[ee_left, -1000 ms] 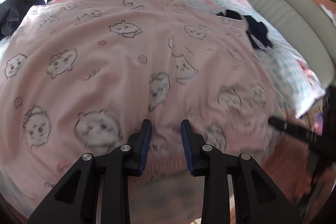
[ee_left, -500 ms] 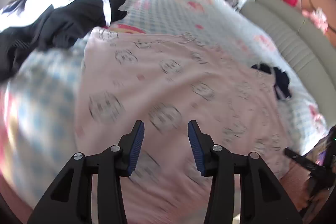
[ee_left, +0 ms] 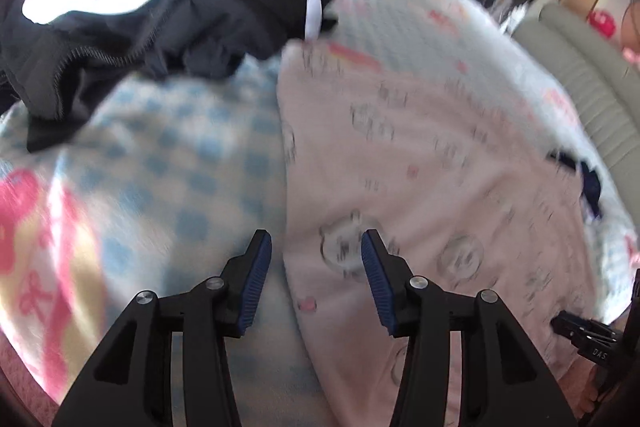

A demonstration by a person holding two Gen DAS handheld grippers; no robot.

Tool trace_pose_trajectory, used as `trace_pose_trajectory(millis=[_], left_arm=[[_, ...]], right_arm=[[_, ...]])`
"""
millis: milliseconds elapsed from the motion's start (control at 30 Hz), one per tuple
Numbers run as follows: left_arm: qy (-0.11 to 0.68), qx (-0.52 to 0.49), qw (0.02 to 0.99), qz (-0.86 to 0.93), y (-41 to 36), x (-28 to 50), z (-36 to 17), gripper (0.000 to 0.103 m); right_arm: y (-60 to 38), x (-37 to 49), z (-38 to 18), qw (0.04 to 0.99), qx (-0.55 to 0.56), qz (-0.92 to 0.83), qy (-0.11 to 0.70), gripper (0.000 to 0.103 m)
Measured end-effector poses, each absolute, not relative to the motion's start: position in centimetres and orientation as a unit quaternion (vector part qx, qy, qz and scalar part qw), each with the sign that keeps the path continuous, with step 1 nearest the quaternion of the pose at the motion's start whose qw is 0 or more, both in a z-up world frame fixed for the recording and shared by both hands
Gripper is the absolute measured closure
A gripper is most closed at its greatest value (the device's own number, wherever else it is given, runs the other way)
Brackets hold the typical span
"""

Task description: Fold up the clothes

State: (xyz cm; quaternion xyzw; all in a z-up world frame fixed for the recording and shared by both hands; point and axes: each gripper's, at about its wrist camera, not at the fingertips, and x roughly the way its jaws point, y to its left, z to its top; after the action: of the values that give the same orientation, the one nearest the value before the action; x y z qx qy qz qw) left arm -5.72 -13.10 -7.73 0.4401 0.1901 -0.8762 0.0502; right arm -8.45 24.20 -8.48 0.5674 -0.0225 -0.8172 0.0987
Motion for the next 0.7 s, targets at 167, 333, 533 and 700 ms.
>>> trace_pose_trajectory(millis=[167, 333, 533, 700], left_arm=[[0.206, 0.476, 0.034, -0.854, -15.2, -10.1, -7.8, 0.051], [0.202, 0.501, 0.058, -0.839, -18.0, -14.3, -7.8, 0.043], [0.256, 0.485, 0.000, -0.836, -20.4, -15.5, -10.1, 0.033], [0.255, 0.459, -0.049, -0.850, -20.4, -16.8, -10.1, 0.044]], right_arm=[[20.6, -10.9, -3.3, 0.162, 0.511, -0.843, 0.025, 0.044], [15.3, -16.0, -2.7, 0.209, 0.522, -0.826, 0.048, 0.044], [11.7, -24.8, -4.9, 0.183, 0.513, -0.835, 0.080, 0.044], [10.3, -29.5, -8.7, 0.171, 0.547, -0.815, 0.087, 0.059]])
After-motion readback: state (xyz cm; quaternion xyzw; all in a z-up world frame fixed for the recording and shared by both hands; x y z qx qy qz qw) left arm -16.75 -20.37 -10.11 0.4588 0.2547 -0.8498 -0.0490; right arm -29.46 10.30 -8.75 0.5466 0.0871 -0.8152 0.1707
